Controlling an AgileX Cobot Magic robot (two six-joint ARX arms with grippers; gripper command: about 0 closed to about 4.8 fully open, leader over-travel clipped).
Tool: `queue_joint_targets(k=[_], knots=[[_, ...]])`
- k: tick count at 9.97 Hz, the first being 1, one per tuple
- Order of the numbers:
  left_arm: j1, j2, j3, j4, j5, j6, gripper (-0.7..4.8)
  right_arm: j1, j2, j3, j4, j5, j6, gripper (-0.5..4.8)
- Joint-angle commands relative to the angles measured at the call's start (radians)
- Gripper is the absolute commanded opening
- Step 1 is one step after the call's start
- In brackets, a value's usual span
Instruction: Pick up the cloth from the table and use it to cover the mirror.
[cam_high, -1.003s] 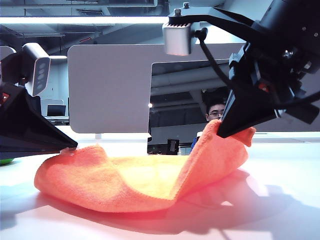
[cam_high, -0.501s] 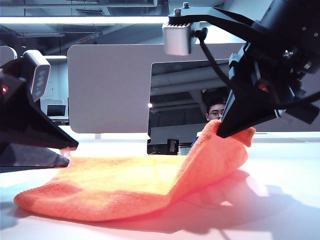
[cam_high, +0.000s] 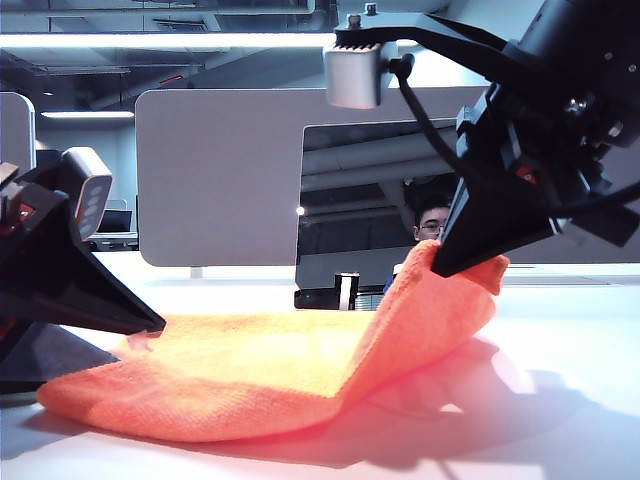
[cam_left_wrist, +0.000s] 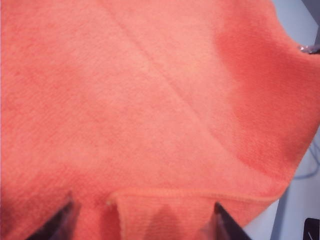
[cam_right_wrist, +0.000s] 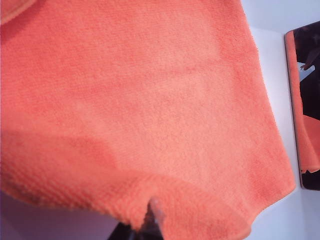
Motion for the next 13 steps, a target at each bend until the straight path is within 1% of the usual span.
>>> queue_joint_targets(k=[1,4,7,8,9,10,11,12,13], knots=[[-0.041,0.009,-0.005,-0.031,0.055,-0.002,3.55,0.0,0.01,0.003,0.004,-0.005,0.005,-0.06],[-0.051,0.009,-0.005,-0.03,0.149,-0.002,3.55,0.0,0.021,0.003,0.007,-0.005,0.005,-0.06],[-0.051,0.009,-0.005,0.009,0.208,-0.002,3.54,0.0,0.021,0.003,0.008,-0.005,0.005,-0.06],[-0.051,0.009,-0.005,0.023,0.242,-0.002,3.41,0.0,0.021,0.003,0.007,-0.005,0.005,-0.06],[-0.051,0.009,-0.005,0.022,0.283,-0.005,3.41,0.0,0.021,0.003,0.008,-0.005,0.005,-0.06],[-0.051,0.009,-0.005,0.013,0.272,-0.005,3.41,0.0,0.021,0.003,0.008,-0.005,0.005,-0.06],[-0.051,0.009,-0.005,0.04,0.341,-0.004,3.41,0.0,0.021,0.003,0.008,-0.005,0.005,-0.06],[-0.051,0.009,-0.005,0.089,0.387,-0.022,3.41,0.0,0.021,0.003,0.008,-0.005,0.005,-0.06],[-0.051,0.009,-0.005,0.135,0.412,-0.031,3.41,0.0,0.021,0.003,0.008,-0.005,0.005,-0.06]])
